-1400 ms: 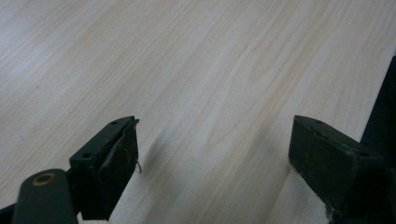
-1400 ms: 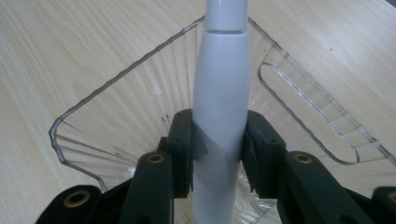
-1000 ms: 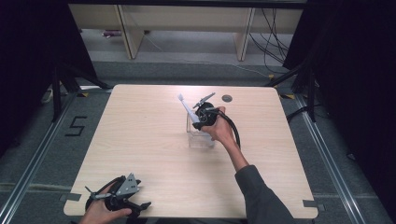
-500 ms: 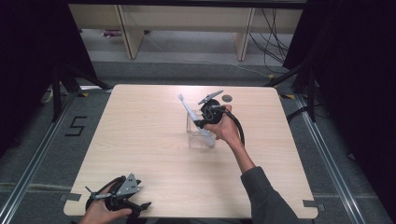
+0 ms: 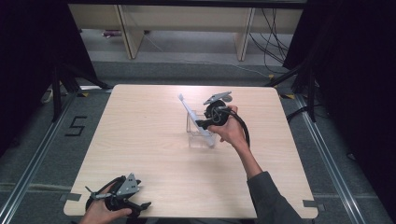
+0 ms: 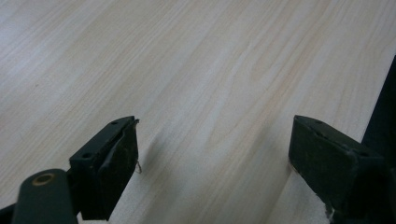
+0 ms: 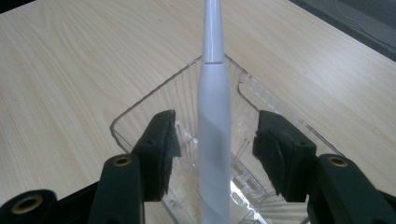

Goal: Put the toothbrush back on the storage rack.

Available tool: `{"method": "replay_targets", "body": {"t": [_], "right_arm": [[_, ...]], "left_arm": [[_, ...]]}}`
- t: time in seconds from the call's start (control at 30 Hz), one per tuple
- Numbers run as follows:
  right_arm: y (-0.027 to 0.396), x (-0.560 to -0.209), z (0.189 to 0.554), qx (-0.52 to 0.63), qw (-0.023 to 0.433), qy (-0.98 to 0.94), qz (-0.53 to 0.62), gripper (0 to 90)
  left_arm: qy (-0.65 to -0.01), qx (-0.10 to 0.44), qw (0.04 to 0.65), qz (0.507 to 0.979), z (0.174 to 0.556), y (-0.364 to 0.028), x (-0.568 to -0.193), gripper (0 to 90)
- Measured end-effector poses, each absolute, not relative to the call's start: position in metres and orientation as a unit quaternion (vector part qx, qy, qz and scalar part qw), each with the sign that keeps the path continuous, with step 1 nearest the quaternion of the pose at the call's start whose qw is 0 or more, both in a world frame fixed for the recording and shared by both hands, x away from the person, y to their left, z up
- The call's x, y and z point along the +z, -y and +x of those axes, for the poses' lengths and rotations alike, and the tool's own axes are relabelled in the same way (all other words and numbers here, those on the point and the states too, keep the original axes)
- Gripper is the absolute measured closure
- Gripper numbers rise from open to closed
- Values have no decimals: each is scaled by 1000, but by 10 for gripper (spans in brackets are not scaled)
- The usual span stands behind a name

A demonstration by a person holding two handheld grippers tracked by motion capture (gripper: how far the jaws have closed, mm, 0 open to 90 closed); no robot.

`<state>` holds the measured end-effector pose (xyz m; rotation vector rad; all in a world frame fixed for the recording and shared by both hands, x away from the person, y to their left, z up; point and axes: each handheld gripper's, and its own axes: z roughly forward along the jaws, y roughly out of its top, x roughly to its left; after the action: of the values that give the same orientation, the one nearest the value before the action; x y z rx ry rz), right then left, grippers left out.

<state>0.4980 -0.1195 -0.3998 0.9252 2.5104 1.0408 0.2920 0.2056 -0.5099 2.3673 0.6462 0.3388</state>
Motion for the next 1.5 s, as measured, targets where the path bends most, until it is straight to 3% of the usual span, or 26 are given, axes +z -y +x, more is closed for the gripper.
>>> {"method": "replay_targets", "body": {"t": [1.5], "right_arm": [[151,-391,474,401,148,-844,324,361]], "left_arm": [[-254,127,329,901,290,-205,-509,154]]}}
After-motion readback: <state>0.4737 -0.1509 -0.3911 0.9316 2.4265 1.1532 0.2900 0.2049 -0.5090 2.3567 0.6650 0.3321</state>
